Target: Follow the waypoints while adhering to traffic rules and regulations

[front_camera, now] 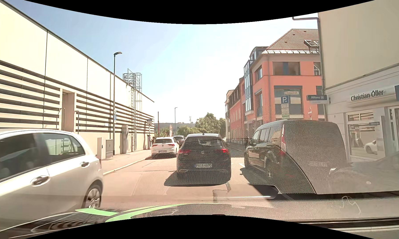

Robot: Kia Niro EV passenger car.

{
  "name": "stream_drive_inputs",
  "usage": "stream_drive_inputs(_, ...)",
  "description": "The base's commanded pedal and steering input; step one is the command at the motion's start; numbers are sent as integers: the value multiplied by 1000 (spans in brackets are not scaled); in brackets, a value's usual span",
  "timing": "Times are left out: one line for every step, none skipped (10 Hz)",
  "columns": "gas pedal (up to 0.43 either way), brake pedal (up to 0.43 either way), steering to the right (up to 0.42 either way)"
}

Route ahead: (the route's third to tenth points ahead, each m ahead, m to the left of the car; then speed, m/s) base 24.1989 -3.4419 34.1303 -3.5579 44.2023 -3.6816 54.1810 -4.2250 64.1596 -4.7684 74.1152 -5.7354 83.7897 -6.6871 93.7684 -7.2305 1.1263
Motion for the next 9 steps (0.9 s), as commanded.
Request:
stream_drive_inputs(98,0,5)
stream_drive_inputs(98,0,6)
stream_drive_inputs(98,0,7)
stream_drive_inputs(98,0,10)
stream_drive_inputs(98,0,11)
stream_drive_inputs(98,0,11)
stream_drive_inputs(98,0,11)
stream_drive_inputs(98,0,11)
stream_drive_inputs(98,0,11)
